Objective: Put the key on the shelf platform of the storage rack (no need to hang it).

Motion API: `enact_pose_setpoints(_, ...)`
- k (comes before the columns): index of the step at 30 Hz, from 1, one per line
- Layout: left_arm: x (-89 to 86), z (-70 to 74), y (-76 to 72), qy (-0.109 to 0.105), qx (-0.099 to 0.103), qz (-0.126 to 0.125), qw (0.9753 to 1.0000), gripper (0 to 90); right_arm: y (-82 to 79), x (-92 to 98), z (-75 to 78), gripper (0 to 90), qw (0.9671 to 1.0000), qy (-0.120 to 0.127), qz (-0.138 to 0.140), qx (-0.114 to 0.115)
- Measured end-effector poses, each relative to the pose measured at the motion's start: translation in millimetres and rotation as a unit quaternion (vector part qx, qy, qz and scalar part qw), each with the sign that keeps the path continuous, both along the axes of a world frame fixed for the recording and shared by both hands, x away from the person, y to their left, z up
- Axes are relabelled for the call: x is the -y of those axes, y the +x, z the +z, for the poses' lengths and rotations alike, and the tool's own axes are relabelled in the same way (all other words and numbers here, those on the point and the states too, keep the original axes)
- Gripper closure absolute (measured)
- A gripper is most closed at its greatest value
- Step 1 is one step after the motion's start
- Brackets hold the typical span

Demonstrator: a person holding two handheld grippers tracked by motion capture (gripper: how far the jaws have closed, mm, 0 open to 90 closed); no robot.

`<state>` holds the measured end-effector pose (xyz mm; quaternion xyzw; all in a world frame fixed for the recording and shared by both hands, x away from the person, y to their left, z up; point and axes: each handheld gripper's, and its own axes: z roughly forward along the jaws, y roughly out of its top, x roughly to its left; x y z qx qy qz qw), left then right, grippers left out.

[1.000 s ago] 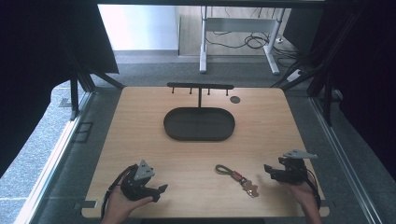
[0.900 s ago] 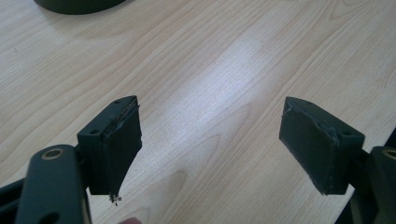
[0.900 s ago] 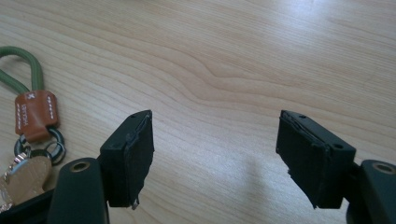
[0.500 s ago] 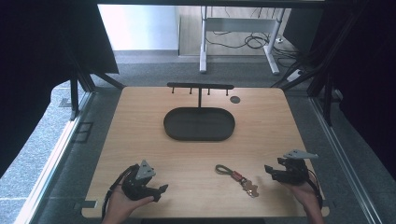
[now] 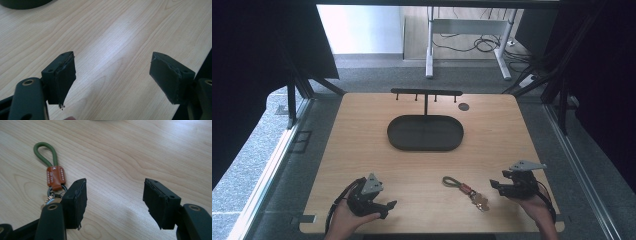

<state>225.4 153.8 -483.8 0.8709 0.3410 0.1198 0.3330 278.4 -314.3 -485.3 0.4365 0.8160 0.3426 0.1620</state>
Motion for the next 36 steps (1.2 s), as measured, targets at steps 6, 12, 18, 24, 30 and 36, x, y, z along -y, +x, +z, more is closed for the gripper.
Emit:
enact_pose_setpoints(6,-10.5,2.6,3.2,-0.003,0.004,0.021,0.9998,21.6,-1.1,-2.0,13.2,37.2,0.9997,-0.010,0.018,-0.012)
enact_pose_setpoints(12,-14.3,4.7,1.7,-0.004,0.007,0.028,0.9996,21.6,-1.3,-7.0,26.6,37.4,0.9995,-0.013,0.025,-0.015)
enact_pose_setpoints(18,-17.9,10.0,-0.3,-0.008,0.015,0.029,0.9994,21.5,-1.3,-24.7,33.2,38.8,0.9985,-0.023,0.046,-0.020)
enact_pose_setpoints(24,-19.0,9.1,0.7,-0.007,0.013,0.032,0.9994,21.5,0.8,-34.3,37.0,40.1,0.9970,-0.034,0.066,-0.021)
enact_pose_setpoints(30,-18.6,8.6,0.6,-0.006,0.012,0.031,0.9994,21.5,4.0,-45.0,40.2,42.2,0.9946,-0.055,0.082,-0.033)
enact_pose_setpoints(36,-18.7,9.1,0.4,-0.006,0.013,0.030,0.9995,21.5,6.0,-54.9,39.7,43.3,0.9924,-0.063,0.097,-0.042)
